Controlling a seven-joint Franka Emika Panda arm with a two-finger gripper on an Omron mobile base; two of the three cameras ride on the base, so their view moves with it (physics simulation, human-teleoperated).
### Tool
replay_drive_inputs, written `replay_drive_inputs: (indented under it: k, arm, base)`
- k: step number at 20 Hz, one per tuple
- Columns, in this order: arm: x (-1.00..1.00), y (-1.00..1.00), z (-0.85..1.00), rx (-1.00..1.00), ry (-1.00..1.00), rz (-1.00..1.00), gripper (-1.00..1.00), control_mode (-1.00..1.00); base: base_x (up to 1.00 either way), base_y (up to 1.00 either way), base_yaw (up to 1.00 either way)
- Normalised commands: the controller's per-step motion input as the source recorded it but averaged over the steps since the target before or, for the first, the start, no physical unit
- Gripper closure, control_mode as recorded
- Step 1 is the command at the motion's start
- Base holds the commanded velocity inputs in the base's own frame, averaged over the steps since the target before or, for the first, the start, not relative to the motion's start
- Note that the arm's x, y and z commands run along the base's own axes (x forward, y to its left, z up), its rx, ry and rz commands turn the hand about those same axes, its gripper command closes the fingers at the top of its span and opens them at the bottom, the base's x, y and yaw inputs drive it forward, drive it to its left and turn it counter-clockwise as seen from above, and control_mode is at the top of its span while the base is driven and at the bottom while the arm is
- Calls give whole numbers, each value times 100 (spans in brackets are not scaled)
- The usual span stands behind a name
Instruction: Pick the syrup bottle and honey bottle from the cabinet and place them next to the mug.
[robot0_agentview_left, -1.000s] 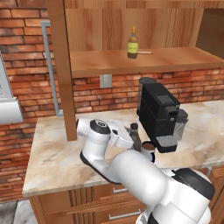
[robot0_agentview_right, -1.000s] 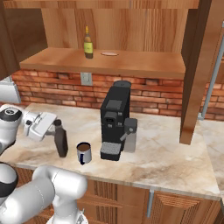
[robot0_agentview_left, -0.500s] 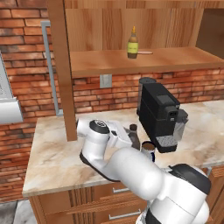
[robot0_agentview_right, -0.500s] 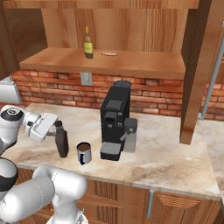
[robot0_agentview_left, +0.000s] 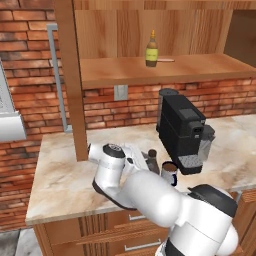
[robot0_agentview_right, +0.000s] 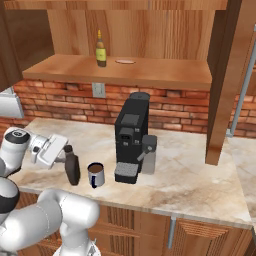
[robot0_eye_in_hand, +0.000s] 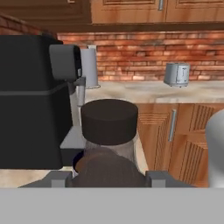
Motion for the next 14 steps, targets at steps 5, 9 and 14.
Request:
replay_drive_inputs:
  k: [5,9,14]
  arm:
    - [0,0,-21,0,-5,-3,100,-100]
    - [0,0,-23,0,-5,-2,100,-100]
    - [1,0,-27,0,-5,-2,100,-100]
  base:
    - [0,0,0]
    - [0,0,0]
    - [0,0,0]
